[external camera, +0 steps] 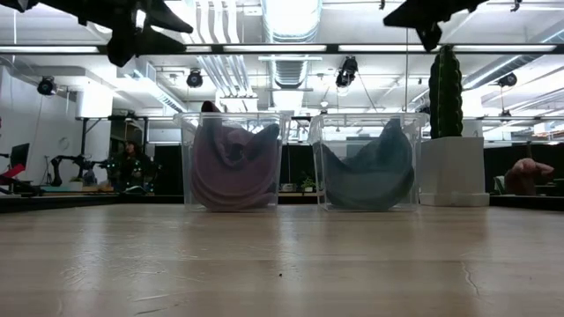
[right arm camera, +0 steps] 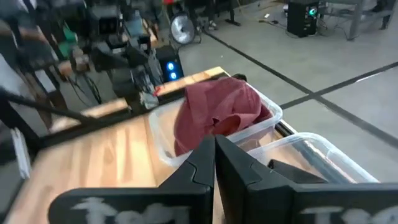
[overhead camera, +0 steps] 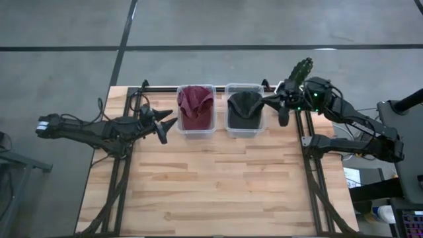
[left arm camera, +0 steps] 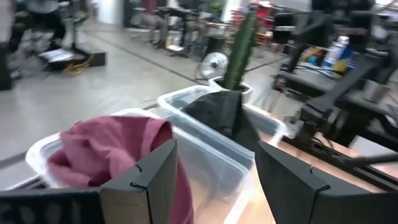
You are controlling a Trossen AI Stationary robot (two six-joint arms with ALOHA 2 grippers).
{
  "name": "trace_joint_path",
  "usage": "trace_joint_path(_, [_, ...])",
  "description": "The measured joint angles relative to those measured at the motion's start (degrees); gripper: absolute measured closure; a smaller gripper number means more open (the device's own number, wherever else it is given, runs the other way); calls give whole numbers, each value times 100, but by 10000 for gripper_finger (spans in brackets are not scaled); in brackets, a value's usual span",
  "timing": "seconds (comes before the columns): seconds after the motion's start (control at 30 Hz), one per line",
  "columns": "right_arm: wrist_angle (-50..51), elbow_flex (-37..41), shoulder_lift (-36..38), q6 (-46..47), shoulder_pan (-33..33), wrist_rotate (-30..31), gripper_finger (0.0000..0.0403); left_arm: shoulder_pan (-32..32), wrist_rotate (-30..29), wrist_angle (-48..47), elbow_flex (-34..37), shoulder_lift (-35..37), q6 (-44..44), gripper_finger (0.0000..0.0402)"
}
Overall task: Pick & Place hat
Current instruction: Return to Home Position
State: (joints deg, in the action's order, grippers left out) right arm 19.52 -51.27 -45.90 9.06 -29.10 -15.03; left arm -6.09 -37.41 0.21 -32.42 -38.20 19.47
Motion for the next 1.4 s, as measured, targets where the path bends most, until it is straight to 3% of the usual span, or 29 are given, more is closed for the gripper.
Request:
trace_joint_path(0.17, [390,2,344,426,0,-6,394,-2,419,-12,0,399,-645,193])
trace_joint_path(0.3, [1216,43,555,276,0,-23,394,0,863,-510,-2,804,-946,193])
trace_joint_path(0.4, [1272,267,746,13,0,-47,394,-2,1014,-897,58,1109,-982,193])
trace_joint_path(0.67, [6,1299,1299,153,0,-671,394,-2,1135,-824,656,1886,-1107,193])
trace_joint_path(1.1, [-1365,3063,2289,728,0,-644,394,-2,1272,-610,1616,3109,-1081,193])
trace_joint_path(1.4, [-2030,4106,3569,1021,0,-590,394,-4,1279,-554,2021,3659,-1065,193])
